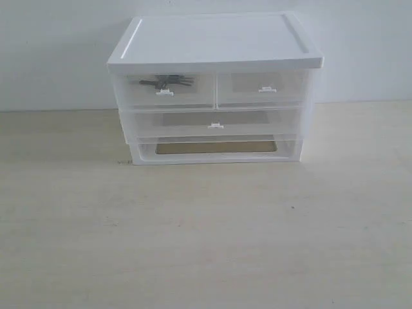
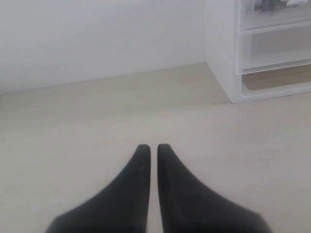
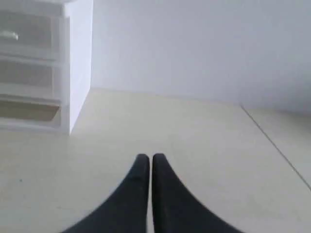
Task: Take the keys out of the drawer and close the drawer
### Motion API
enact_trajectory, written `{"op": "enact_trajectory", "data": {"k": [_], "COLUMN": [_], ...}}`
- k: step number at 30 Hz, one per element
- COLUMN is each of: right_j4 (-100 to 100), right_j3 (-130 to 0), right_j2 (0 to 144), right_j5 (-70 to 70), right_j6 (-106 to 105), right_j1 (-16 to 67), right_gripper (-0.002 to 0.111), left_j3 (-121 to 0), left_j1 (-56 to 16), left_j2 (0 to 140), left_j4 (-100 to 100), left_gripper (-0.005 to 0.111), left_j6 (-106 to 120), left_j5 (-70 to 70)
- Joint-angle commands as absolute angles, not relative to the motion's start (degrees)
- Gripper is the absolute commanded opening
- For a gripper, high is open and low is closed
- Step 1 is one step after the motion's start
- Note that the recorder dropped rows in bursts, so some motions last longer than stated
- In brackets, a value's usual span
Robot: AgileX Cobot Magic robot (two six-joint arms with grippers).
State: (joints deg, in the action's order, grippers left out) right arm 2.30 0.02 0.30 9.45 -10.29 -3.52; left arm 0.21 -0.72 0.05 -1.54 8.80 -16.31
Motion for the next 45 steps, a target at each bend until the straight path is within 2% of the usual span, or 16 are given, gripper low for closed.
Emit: {"op": "enact_trajectory", "data": {"k": [1, 7, 13, 18, 28, 34, 41, 45], "right_j4": [2.14, 2.26, 2.26, 2.14, -13.39, -17.02, -34.35, -41.15], "right_j3": [0.0, 0.0, 0.0, 0.0, -4.43, -12.82, -19.67, -21.17], "right_j2": [0.0, 0.0, 0.0, 0.0, 0.0, 8.31, 24.1, 34.11], "right_j5": [3.72, 0.58, -12.68, -19.83, -26.53, -26.49, -26.8, -29.73], "right_j6": [-10.53, -2.42, 2.38, 19.43, 32.23, 34.26, 46.6, 52.27], "right_j1": [-3.46, -3.46, -3.46, -3.46, -3.46, -3.46, -3.46, -3.46], "right_gripper": [0.0, 0.0, 0.0, 0.0, 0.0, 0.0, 0.001, 0.012], "left_j3": [0.0, 0.0, 0.0, 0.0, 0.0, 0.0, 0.0, 0.0], "left_j1": [-0.57, -0.57, -0.57, -0.57, -0.57, -0.57, -0.57, -0.57], "left_j2": [0.0, 0.0, 0.0, 0.0, 0.0, 0.0, 0.0, 0.0], "left_j4": [-1.66, -1.66, -1.66, -1.66, -1.66, -1.66, -1.66, -1.66], "left_gripper": [0.004, 0.004, 0.004, 0.004, 0.004, 0.004, 0.004, 0.004], "left_j6": [9.05, 9.05, 9.05, 9.05, 9.05, 9.05, 9.05, 9.05], "left_j5": [-15.92, -15.92, -15.92, -15.92, -15.92, -15.92, -15.92, -15.92]}}
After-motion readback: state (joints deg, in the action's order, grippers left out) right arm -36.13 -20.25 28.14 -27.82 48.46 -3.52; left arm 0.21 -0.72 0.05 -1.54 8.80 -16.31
